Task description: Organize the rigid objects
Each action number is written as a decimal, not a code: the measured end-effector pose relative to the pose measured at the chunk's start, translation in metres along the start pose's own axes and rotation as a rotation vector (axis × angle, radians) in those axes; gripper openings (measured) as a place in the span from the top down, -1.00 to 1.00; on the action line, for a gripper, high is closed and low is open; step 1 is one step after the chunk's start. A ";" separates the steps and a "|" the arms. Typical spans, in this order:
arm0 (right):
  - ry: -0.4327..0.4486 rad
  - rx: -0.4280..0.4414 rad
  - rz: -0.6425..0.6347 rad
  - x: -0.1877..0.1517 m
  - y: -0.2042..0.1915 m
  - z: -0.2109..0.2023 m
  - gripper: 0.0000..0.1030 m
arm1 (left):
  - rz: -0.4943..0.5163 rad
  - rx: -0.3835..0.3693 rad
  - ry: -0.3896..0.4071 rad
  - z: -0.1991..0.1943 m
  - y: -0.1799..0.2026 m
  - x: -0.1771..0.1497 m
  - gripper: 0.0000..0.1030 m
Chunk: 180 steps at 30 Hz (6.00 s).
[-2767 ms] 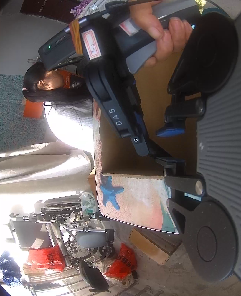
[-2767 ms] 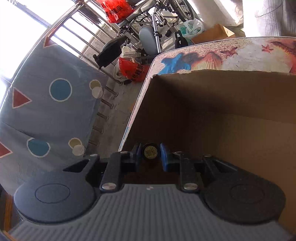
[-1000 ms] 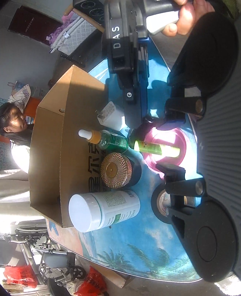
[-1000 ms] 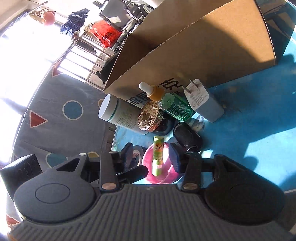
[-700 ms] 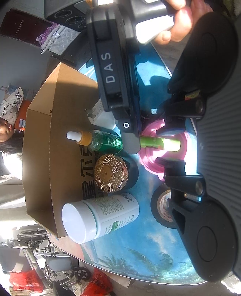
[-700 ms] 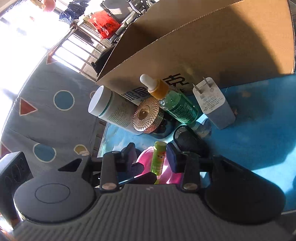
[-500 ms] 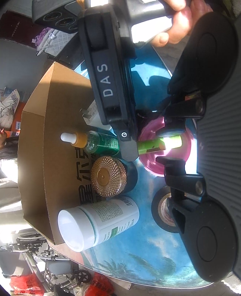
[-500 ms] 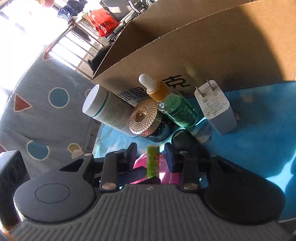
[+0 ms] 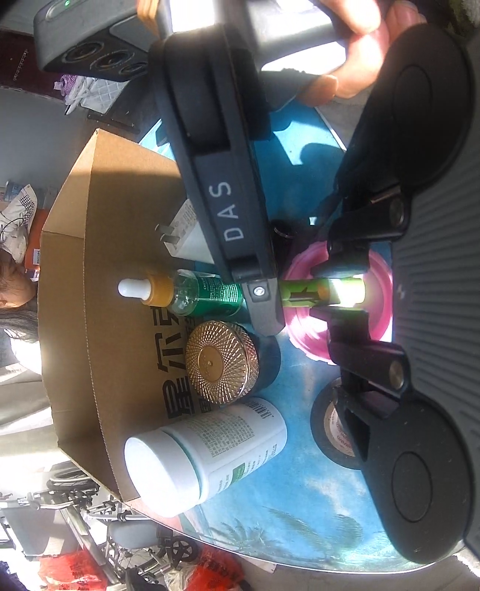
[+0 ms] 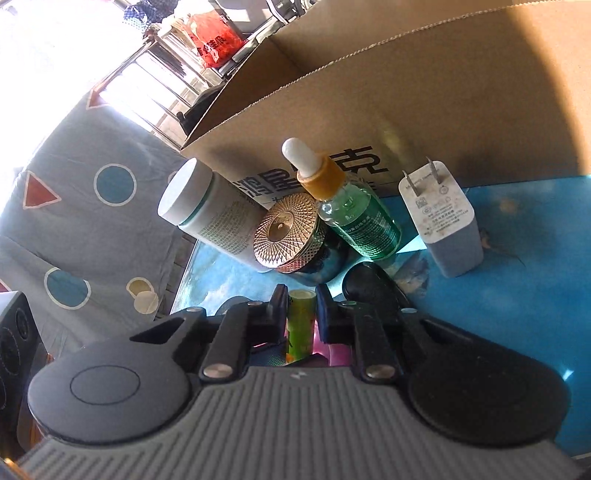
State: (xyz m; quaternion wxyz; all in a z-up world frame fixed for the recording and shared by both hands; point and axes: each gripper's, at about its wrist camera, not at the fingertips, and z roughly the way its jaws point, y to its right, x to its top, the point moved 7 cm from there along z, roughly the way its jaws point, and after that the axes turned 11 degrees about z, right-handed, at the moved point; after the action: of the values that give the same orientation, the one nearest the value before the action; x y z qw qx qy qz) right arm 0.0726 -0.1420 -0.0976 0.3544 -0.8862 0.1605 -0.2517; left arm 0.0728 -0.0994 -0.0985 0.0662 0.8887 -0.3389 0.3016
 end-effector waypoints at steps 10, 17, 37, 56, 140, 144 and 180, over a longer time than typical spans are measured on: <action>0.079 0.029 -0.118 0.004 -0.031 -0.036 0.72 | 0.025 0.047 0.084 -0.037 0.005 0.015 0.68; 0.158 0.096 -0.260 0.049 -0.086 -0.073 0.72 | 0.004 0.099 0.218 -0.081 -0.017 0.068 0.68; -0.256 -0.034 -0.107 0.214 -0.071 0.073 0.72 | -0.167 0.078 0.129 -0.025 -0.107 0.141 0.60; -0.206 -0.199 -0.199 0.231 -0.060 0.100 0.15 | -0.179 0.095 0.233 -0.082 -0.105 0.121 0.42; -0.044 -0.202 -0.272 -0.053 -0.005 -0.032 0.70 | -0.151 0.043 -0.033 -0.039 -0.019 -0.022 0.26; -0.040 -0.201 -0.270 -0.052 -0.005 -0.034 0.70 | -0.147 0.043 -0.029 -0.040 -0.019 -0.022 0.26; -0.039 -0.197 -0.266 -0.053 -0.003 -0.035 0.70 | -0.133 0.044 -0.029 -0.043 -0.016 -0.020 0.29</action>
State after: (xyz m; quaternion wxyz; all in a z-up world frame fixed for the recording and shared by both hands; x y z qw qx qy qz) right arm 0.0099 -0.1346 -0.0916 0.2322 -0.9348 0.0587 -0.2624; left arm 0.0505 -0.0623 -0.0736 0.0615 0.9148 -0.2734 0.2909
